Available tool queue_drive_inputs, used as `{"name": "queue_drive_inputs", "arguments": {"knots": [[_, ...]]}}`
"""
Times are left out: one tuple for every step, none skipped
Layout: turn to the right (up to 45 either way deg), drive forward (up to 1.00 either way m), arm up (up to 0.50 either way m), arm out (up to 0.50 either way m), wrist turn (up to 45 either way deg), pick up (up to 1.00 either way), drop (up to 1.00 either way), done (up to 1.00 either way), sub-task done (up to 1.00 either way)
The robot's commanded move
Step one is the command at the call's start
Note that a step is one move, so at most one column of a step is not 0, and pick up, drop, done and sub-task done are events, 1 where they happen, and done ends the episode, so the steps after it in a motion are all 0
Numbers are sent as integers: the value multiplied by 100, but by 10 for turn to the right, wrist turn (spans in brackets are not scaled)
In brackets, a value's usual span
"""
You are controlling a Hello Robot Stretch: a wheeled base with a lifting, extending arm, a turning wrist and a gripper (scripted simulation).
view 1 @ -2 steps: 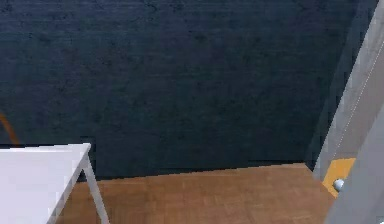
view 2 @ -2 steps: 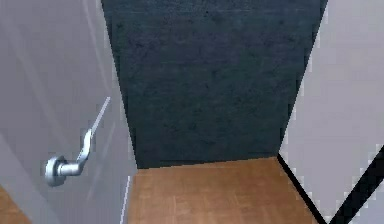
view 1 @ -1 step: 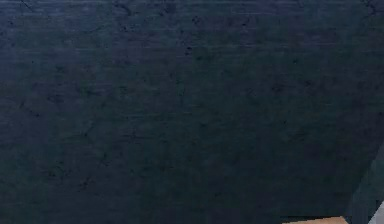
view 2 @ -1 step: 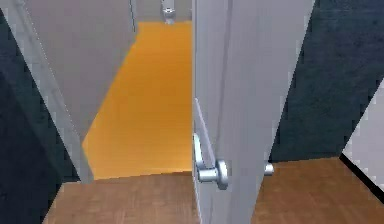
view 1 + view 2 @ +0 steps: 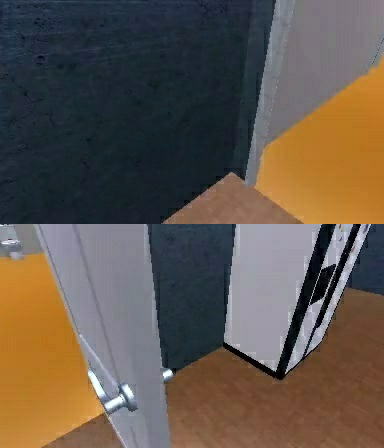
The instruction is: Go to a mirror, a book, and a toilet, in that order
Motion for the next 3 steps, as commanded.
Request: {"name": "queue_drive_inputs", "arguments": {"knots": [[0, 60, 0, 0, 0, 0, 0, 0, 0], [450, 0, 0, 0, 0, 0, 0, 0, 0], [30, 0, 0, 0, 0, 0, 0, 0, 0]]}}
